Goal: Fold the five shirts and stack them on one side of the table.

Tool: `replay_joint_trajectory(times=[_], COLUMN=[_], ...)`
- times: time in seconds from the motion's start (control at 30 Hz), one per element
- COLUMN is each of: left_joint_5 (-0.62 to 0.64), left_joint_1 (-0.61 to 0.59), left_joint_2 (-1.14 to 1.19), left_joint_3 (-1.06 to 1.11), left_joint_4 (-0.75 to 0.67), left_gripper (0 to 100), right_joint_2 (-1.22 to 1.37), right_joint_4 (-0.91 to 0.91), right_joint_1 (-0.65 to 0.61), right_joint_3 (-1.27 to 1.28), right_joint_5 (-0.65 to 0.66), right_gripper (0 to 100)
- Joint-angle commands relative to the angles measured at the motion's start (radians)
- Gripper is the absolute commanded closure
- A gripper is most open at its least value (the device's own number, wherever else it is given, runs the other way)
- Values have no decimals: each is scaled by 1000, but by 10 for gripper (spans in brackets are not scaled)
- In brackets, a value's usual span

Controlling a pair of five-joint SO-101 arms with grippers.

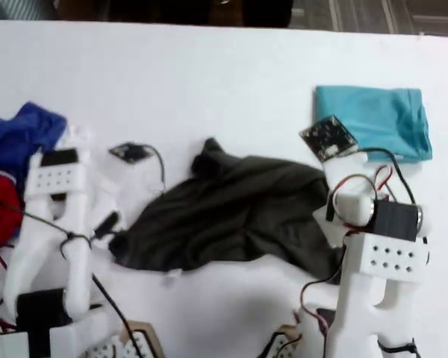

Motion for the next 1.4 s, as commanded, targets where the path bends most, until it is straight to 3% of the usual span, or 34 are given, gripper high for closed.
replay_joint_trajectory(times=[0.0, 0.5, 0.7, 0.97, 1.03, 1.13, 1.37], left_joint_5=[15, 20, 15, 21, 21, 23, 126], left_joint_1=[17, 69, 74, 72, 74, 75, 107], left_joint_2=[-12, -3, 26, 276, 296, 284, 127], left_joint_3=[39, 217, 217, 116, 82, 51, -85], left_joint_4=[-71, -373, -376, -362, -339, -324, -213], left_gripper=[774, 771, 771, 775, 814, 992, 974], right_joint_2=[-27, -27, -27, -28, -28, -28, -27], right_joint_4=[5, -1, -1, -1, 1, 1, -97], right_joint_1=[-2, -8, -8, -7, -4, -2, -5], right_joint_3=[-8, -12, -12, -12, -12, -11, 110], right_joint_5=[-2, 6, 6, 3, 3, 0, -43], right_gripper=[679, 679, 679, 679, 679, 679, 679])
